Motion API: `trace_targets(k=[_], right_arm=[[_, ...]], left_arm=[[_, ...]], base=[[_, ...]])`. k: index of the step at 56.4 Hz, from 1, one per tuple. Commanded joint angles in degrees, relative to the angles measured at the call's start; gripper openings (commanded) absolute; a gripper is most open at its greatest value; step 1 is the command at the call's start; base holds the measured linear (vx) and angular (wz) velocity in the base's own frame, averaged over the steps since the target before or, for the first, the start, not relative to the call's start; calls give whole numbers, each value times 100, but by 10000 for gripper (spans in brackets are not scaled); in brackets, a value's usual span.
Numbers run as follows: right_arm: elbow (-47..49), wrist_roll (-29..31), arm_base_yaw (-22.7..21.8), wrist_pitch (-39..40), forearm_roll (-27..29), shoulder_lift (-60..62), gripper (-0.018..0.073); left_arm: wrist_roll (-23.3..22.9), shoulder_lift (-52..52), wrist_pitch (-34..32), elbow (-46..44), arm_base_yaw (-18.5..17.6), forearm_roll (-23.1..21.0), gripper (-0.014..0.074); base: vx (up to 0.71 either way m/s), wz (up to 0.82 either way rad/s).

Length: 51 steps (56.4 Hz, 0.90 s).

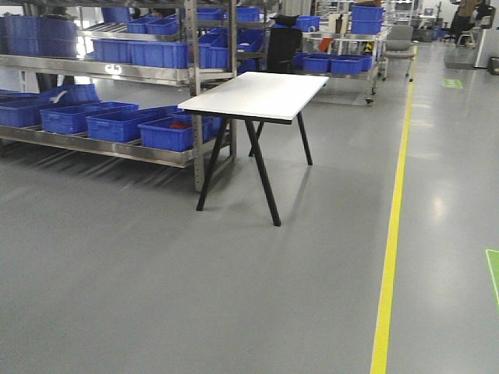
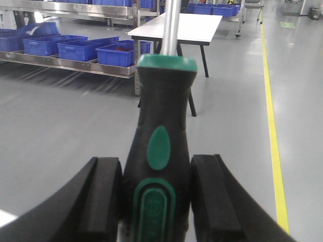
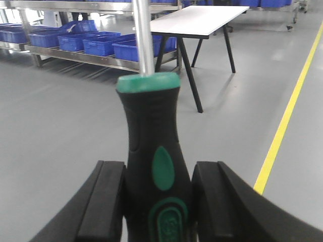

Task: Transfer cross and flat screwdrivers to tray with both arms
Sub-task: 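Hold both screwdrivers while the base turns away from the table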

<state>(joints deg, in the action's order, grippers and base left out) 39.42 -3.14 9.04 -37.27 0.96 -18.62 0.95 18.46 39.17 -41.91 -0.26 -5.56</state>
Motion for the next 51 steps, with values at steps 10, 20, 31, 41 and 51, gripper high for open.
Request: trace_targets(k=[10,20,31,41,51], right_arm=[[173,32,2,545,-26,-62,-8],[173,32,2,545,-26,-62,-8],[173,32,2,545,-26,-62,-8],[173,32,2,551,-26,-62,-8],[173,32,2,546,-26,-62,-8]], left_arm=[[-45,65,-542,-131,4,-77,-6],[-45,65,-542,-131,4,-77,-6],[-45,65,-542,-131,4,-77,-6],[-45,65,-542,-131,4,-77,-6],[-45,65,-542,-131,4,-77,-6]], base=[[34,-19],[39,-19],[44,-22],[48,-24],[50,-17]])
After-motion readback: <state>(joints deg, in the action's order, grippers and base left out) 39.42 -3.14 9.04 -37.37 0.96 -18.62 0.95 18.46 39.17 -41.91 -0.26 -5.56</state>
